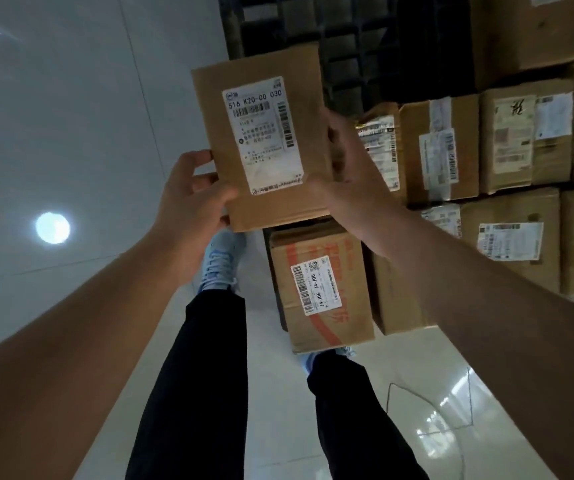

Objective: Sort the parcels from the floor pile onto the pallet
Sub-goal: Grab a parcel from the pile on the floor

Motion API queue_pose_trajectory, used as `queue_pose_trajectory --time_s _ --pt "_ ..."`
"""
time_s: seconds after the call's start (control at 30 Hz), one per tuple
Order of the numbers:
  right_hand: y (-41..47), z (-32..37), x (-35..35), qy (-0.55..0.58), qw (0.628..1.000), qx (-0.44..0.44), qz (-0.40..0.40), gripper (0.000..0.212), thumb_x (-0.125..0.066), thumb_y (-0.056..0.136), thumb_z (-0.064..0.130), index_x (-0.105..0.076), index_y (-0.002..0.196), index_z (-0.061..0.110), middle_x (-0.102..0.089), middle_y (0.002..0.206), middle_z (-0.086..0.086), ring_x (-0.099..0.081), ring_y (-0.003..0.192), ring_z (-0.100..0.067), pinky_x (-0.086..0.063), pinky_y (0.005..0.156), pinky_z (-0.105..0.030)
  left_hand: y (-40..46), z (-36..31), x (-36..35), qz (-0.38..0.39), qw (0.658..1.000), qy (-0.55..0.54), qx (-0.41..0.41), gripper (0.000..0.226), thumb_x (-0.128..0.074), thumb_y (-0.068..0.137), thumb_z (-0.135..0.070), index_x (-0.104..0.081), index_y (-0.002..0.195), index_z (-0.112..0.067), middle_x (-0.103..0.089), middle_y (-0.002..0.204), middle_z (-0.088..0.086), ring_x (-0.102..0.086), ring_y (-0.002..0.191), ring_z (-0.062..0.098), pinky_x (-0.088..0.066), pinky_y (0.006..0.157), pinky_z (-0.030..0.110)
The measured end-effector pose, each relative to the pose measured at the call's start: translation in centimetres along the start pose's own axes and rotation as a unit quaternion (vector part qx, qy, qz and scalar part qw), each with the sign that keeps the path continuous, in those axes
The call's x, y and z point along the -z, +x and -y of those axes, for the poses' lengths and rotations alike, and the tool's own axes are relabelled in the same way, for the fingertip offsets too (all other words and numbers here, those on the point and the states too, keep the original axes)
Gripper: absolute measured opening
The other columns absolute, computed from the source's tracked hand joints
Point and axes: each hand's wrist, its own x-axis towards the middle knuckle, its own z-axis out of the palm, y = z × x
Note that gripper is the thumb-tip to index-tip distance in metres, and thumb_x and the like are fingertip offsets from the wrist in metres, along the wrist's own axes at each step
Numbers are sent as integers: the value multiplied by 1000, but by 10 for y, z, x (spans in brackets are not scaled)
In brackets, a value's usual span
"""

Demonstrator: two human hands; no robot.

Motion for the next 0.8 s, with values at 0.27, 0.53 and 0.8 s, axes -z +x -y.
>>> queue_pose_trajectory --time_s 0.27,0.53,0.8 --pt "25 -42 -16 -50 996 -34 -63 71 -63 98 20 -32 156 45 -43 146 21 -48 134 -11 -50 102 -37 53 28 -19 66 996 30 42 46 -65 92 -7 -54 130 -30 -78 96 -7 -77 92 17 -63 82 44" --pt "32 -64 -29 -157 981 -67 -87 83 -65 95 28 -20 163 41 -20 162 3 -23 145 -30 -28 113 -48 71 48 -45 79 994 57 55 42 -67 90 -6 -54 113 -39 -77 86 -10 -76 91 21 -60 92 51" --pt "35 -72 -31 -187 976 -91 -61 75 -61 98 27 -24 163 32 -17 166 2 -15 153 -28 -24 125 -56 78 62 -50 84 991 72 70 46 -68 83 -14 -54 118 -40 -77 105 -2 -73 104 25 -55 99 53"
